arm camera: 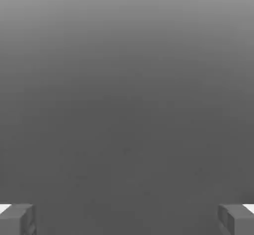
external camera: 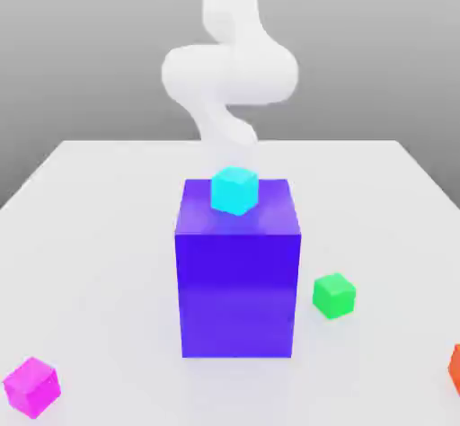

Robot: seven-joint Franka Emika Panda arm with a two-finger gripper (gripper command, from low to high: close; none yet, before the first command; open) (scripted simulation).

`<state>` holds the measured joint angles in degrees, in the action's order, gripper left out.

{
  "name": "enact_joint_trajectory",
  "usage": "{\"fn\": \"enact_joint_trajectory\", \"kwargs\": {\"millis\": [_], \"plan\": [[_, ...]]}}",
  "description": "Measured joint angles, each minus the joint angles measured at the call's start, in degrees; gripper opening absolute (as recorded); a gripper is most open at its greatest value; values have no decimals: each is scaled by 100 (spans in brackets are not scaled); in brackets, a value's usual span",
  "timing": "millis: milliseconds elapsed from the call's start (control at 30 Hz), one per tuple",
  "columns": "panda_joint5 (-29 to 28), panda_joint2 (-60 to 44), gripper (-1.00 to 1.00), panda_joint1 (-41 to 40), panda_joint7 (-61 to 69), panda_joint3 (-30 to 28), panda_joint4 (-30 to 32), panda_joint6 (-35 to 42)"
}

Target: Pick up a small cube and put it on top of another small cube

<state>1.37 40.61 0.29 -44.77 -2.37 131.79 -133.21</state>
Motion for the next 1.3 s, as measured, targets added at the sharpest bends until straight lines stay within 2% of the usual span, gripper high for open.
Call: {"fn": "enact_joint_trajectory", "kwargs": {"millis": [567, 767, 1000, 1133, 1167, 1300], "plan": [[1167, -3570, 0, -181, 895, -1332, 1, -968], [1437, -4790, 0, -549, 1114, -1486, 8, -1327], [1466, -6138, 0, -881, 1167, -1734, 19, -1827], [1863, -6970, 0, -1236, 1464, -1352, -158, -2400], [1929, -7094, -100, -1298, 1513, -1277, -188, -2491], [1928, -7093, -100, -1299, 1512, -1276, -189, -2489]]}}
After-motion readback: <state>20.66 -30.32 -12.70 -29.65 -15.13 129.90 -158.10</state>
